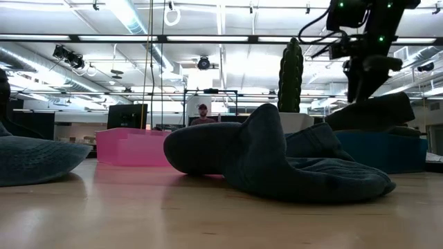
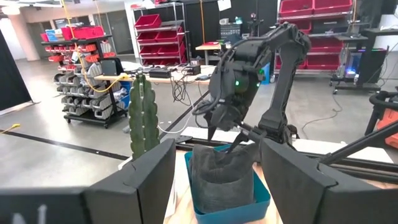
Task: Pick & Place hat
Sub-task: Put the black cap into the blue bin
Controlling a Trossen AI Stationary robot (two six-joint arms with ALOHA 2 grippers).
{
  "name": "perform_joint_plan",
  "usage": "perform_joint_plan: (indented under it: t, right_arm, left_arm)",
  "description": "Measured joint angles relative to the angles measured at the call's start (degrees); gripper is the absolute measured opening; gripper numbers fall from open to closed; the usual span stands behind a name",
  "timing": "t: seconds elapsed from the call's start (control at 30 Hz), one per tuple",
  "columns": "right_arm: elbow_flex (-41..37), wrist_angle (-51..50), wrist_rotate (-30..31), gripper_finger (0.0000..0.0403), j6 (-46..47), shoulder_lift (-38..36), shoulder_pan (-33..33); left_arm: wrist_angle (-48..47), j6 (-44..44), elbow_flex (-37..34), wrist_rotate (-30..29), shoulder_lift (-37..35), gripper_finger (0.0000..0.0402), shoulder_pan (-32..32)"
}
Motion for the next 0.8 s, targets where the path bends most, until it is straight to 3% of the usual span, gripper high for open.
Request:
perform_joint_plan:
  t: [0.13,0.27,0.43,0.57,0.8]
  right_arm:
    - [3.9,-3.1,-0.6,0.0293,6.5,0.0,0.0]
    - [8.6,-10.8,-9.0,0.0254,20.1,-0.4,0.0]
    - [7.4,-12.5,-20.9,0.0140,29.9,-3.1,1.5]
    - [5.9,-13.0,-24.2,0.0024,33.0,-4.3,3.2]
    - [-1.0,-11.1,-23.1,0.0006,35.2,-4.3,3.3]
  left_arm:
    - [0.1,0.0,0.0,0.0,0.0,0.0236,0.0]
    - [0.1,0.0,0.0,0.0,0.0,0.0236,0.0]
    - [0.0,0.0,0.0,0.0,0.0,0.0236,0.0]
    - [-0.2,0.1,0.0,0.0,0.0,0.0236,0.0]
    - [-0.2,0.1,0.0,0.0,0.0,0.0236,0.0]
